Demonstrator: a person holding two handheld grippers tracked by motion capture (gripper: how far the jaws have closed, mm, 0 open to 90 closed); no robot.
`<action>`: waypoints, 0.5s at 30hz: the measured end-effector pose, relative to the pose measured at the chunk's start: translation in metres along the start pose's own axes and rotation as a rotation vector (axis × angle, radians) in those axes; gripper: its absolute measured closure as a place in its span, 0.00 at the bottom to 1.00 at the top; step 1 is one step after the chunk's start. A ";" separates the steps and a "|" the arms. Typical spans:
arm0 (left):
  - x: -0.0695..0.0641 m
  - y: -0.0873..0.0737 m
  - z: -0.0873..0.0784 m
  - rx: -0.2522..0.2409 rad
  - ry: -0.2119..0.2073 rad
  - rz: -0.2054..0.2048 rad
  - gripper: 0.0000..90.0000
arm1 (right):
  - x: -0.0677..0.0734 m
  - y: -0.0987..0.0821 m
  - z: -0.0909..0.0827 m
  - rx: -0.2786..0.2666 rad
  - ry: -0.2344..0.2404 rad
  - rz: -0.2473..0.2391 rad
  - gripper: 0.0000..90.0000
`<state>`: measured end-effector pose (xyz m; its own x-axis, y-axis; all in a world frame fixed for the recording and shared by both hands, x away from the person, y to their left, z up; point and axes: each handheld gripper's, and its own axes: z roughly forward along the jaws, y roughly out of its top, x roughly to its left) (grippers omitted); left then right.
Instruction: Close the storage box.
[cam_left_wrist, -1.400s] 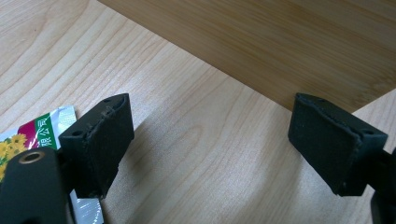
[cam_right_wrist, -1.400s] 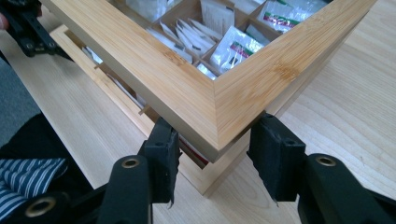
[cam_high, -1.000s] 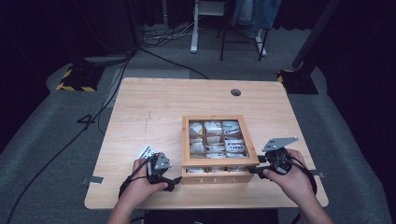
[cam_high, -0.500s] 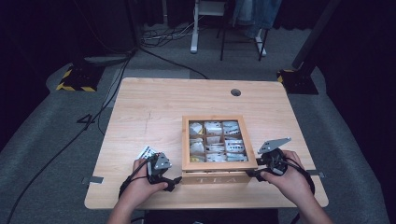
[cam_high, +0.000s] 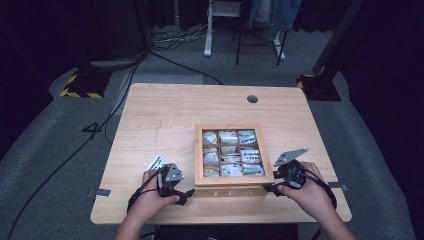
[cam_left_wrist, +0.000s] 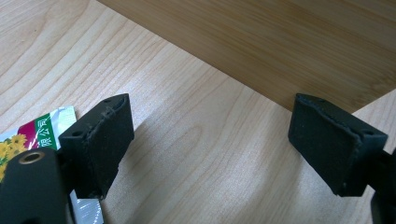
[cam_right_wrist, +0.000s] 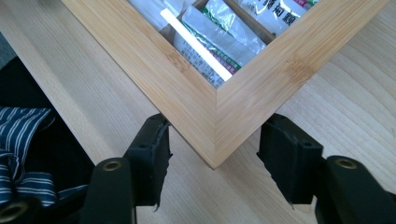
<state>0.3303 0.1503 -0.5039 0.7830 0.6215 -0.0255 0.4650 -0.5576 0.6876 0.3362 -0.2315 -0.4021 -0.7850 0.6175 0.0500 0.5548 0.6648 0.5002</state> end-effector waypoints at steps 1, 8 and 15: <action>0.000 0.000 0.000 0.000 0.000 0.001 0.16 | 0.000 0.000 0.001 0.006 0.001 -0.004 0.46; 0.000 0.000 0.000 0.000 0.001 -0.001 0.16 | 0.001 -0.002 0.005 0.008 -0.014 -0.035 0.38; 0.000 0.000 0.000 0.000 0.001 -0.002 0.16 | -0.004 -0.002 -0.001 -0.063 -0.012 -0.034 0.32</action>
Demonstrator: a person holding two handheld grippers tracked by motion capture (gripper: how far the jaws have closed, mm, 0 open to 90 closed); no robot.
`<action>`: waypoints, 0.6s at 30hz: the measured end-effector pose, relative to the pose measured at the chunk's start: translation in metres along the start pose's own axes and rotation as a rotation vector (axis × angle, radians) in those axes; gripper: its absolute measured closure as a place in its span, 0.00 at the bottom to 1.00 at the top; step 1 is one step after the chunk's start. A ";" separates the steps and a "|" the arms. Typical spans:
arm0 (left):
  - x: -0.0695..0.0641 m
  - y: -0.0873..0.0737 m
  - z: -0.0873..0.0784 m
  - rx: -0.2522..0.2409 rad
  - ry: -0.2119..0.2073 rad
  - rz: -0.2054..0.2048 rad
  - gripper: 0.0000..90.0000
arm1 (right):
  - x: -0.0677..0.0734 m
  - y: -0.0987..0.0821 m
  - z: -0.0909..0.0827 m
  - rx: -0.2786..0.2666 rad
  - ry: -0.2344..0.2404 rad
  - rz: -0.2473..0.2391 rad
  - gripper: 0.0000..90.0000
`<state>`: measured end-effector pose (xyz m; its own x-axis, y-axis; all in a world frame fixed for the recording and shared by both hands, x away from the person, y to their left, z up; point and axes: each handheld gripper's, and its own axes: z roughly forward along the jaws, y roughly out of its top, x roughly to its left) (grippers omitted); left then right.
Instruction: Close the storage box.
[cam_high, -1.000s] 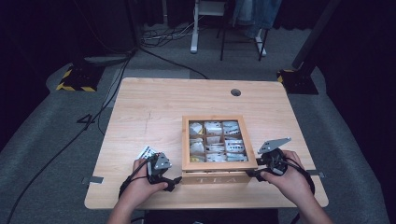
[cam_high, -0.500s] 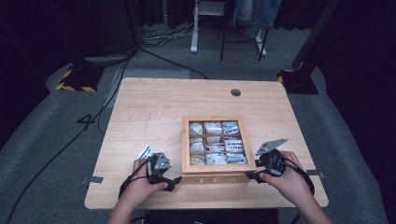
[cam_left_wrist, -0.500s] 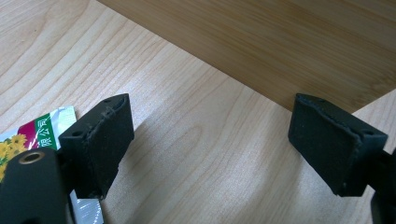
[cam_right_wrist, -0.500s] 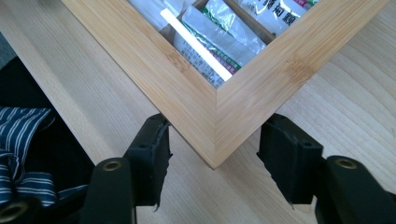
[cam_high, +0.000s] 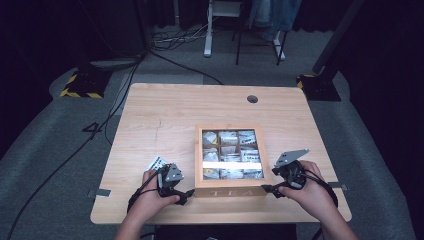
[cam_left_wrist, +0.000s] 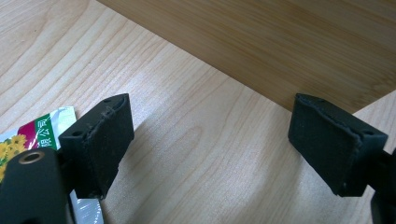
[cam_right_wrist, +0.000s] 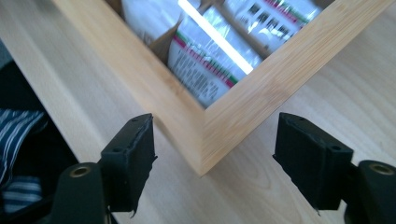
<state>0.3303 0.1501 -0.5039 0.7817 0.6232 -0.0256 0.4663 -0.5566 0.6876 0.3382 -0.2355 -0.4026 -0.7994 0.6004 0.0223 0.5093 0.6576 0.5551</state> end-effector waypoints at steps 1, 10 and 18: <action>0.000 0.000 0.000 0.000 0.000 0.001 0.16 | -0.002 0.000 -0.001 -0.028 -0.004 0.009 0.31; 0.000 -0.001 -0.001 -0.001 -0.003 0.004 0.17 | -0.026 -0.007 -0.015 -0.264 -0.063 0.087 0.20; 0.002 0.000 0.000 -0.001 -0.007 0.005 0.16 | -0.047 -0.019 -0.021 -0.307 -0.114 0.116 0.25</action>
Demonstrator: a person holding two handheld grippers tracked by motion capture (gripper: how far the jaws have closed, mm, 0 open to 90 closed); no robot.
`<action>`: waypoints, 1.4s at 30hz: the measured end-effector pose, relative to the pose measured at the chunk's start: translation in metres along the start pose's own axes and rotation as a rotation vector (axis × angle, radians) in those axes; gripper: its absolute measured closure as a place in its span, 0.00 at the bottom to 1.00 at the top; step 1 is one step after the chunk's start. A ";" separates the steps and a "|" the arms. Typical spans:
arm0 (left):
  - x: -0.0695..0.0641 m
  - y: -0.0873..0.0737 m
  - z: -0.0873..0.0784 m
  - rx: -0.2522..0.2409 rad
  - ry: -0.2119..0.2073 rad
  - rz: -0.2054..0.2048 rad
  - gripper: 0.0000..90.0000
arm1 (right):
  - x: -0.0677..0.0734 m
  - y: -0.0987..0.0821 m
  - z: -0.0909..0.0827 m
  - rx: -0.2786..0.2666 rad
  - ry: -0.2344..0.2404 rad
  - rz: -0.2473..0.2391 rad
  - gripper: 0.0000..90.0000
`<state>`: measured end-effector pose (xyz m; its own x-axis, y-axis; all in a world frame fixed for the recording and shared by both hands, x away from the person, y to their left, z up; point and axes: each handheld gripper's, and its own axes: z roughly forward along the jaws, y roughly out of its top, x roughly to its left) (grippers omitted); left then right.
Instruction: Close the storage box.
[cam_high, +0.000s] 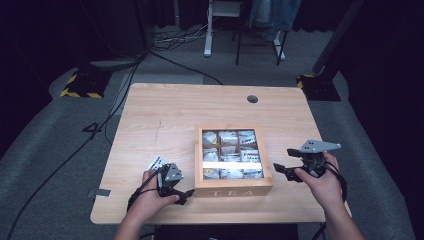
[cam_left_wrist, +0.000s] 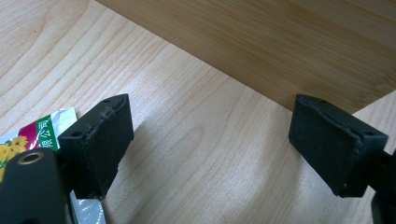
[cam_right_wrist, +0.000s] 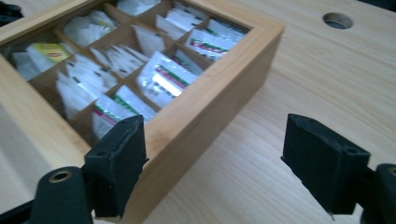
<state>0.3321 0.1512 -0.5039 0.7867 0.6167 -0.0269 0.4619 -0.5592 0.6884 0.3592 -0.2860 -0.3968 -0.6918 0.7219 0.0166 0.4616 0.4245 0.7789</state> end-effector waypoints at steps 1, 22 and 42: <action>0.000 0.000 0.000 0.001 -0.001 0.000 0.16 | -0.003 -0.001 0.000 -0.002 -0.010 0.001 0.25; 0.000 0.000 0.000 0.001 0.000 0.002 0.16 | -0.055 -0.042 0.036 0.026 -0.159 0.070 0.25; 0.000 0.000 0.000 0.002 -0.002 0.003 0.16 | -0.070 -0.071 0.070 0.046 -0.192 0.123 0.24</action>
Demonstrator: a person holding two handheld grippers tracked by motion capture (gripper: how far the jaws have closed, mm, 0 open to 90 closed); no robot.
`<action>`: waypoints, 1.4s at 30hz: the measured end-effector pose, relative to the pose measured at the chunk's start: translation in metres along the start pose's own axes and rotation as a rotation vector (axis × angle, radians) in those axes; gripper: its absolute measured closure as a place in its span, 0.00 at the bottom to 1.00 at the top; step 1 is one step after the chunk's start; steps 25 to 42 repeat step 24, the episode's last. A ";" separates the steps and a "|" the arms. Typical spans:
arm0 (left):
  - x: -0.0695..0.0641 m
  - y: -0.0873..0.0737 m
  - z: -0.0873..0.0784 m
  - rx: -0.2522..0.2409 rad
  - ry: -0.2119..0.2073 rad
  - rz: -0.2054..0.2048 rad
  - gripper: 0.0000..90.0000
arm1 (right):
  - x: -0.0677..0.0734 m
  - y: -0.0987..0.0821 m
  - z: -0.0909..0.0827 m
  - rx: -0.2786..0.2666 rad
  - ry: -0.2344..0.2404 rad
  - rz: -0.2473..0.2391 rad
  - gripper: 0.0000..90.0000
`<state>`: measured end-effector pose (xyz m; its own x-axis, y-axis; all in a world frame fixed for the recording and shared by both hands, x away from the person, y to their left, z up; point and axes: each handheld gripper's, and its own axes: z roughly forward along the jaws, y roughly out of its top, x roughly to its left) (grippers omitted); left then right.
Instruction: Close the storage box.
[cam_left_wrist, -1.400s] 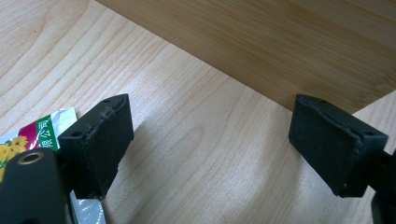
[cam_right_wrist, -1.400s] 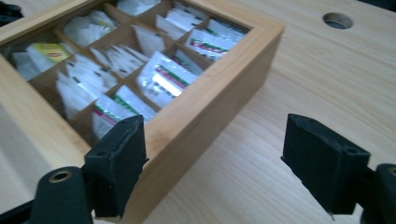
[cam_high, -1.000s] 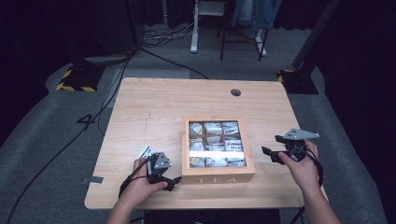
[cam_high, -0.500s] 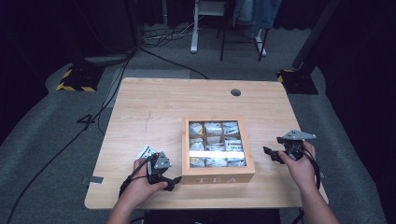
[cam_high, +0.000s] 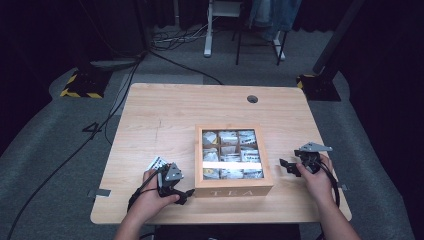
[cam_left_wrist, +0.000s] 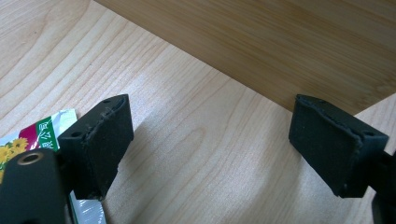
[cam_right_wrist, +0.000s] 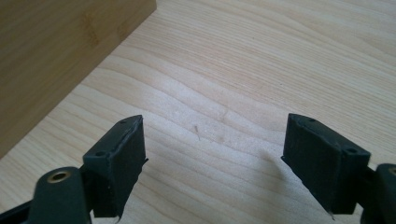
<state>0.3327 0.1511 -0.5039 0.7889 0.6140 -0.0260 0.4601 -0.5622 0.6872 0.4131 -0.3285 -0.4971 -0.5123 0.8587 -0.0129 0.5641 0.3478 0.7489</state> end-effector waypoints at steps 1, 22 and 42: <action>0.000 0.000 0.000 0.000 -0.001 0.001 0.16 | 0.001 0.000 0.001 0.005 -0.005 -0.003 0.24; 0.001 0.001 0.001 0.002 -0.003 0.001 0.16 | 0.009 -0.001 0.009 0.022 -0.006 0.006 0.17; 0.001 0.001 0.001 0.002 -0.002 0.001 0.16 | 0.011 -0.002 0.008 0.024 -0.025 0.025 0.15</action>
